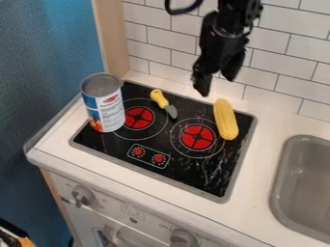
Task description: Move the maize to the centre of the burner
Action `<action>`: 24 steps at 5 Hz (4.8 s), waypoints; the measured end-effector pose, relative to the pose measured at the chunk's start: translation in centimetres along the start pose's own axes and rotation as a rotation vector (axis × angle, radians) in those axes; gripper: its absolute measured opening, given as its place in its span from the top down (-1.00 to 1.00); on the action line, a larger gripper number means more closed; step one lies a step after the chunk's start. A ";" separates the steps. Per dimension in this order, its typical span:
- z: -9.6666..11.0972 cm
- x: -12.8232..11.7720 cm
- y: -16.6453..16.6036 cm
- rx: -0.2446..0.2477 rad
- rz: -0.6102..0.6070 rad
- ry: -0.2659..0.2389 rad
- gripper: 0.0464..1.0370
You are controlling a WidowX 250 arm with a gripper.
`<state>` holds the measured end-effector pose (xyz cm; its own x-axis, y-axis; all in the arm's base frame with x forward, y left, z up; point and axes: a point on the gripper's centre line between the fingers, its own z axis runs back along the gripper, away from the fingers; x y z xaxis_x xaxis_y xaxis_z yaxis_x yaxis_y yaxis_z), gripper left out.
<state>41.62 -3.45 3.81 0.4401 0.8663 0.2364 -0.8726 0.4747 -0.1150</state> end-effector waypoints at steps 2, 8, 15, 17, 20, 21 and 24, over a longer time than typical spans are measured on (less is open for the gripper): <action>-3.5 -1.6 -1.0 0.029 -0.217 0.086 -0.93; -6.5 -4.5 -1.2 -0.006 -0.338 0.112 -0.17; -2.1 -1.8 12.9 0.062 0.392 0.004 -0.17; -4.5 0.0 12.4 0.070 0.457 -0.025 -0.17; -6.5 0.6 11.3 0.090 0.424 0.000 -0.33; -6.4 0.5 11.3 0.099 0.438 0.001 -0.87; -3.0 1.0 10.7 0.084 0.448 -0.007 -0.93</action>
<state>33.35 2.97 -0.12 0.0137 0.9821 0.1877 -0.9909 0.0384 -0.1288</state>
